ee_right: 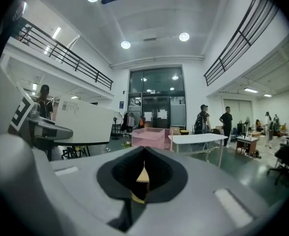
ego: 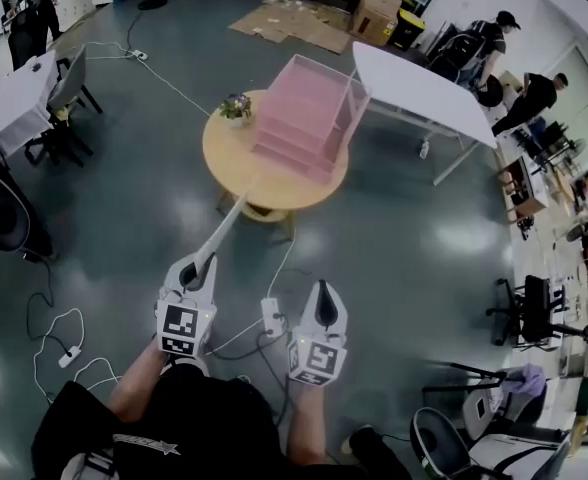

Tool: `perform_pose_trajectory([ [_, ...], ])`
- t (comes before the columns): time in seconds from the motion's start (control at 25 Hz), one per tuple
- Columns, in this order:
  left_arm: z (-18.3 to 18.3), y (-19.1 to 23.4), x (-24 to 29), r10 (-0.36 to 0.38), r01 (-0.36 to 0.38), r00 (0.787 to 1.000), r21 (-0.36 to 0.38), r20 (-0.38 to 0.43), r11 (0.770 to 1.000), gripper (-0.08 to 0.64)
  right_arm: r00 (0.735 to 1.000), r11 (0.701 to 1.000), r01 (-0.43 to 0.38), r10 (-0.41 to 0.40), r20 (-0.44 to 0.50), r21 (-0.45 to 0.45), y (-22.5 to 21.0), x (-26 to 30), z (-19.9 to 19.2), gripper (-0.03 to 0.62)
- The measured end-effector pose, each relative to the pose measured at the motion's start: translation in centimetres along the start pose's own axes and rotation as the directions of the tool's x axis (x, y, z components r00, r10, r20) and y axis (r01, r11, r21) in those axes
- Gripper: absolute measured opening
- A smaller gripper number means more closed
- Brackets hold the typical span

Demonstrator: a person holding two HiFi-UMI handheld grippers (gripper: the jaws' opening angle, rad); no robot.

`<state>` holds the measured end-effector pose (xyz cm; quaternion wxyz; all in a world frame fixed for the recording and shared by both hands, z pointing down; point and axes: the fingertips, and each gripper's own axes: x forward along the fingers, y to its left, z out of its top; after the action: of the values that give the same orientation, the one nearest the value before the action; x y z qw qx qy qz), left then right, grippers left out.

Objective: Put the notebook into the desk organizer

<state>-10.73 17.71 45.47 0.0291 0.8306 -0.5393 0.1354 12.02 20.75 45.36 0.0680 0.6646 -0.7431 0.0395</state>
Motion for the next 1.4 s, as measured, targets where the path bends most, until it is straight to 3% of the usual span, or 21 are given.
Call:
perform_pose_trajectory([
  [0.56, -0.6, 7.5, 11.0, -0.134, 0.13, 0.99, -0.073, -0.046, 0.989, 0.015, 0.99, 0.993, 0.12, -0.12, -0.068, -0.003, 1.6, 11.1, 0.9, 0.006],
  [0.92, -3.5, 8.4, 15.3, -0.284, 0.254, 0.955, -0.263, -0.082, 0.931, 0.015, 0.968, 0.974, 0.226, -0.225, -0.115, -0.005, 1.1, 14.0, -0.1, 0.006],
  [1.04, -3.9, 8.5, 16.5, -0.325, 0.284, 0.943, -0.343, -0.067, 0.895, 0.015, 0.96, 0.968, 0.252, -0.251, -0.122, -0.003, 0.9, 14.3, -0.2, 0.006],
  [1.16, -4.3, 8.6, 17.8, -0.358, 0.302, 0.932, -0.447, -0.044, 0.842, 0.015, 0.956, 0.964, 0.266, -0.265, -0.125, -0.009, 0.8, 14.7, -0.3, 0.006],
  [1.4, -5.1, 7.8, 20.5, -0.411, 0.313, 0.912, -0.666, 0.011, 0.677, 0.015, 0.95, 0.959, 0.282, -0.281, -0.138, -0.017, -0.1, 15.4, -0.4, 0.006],
])
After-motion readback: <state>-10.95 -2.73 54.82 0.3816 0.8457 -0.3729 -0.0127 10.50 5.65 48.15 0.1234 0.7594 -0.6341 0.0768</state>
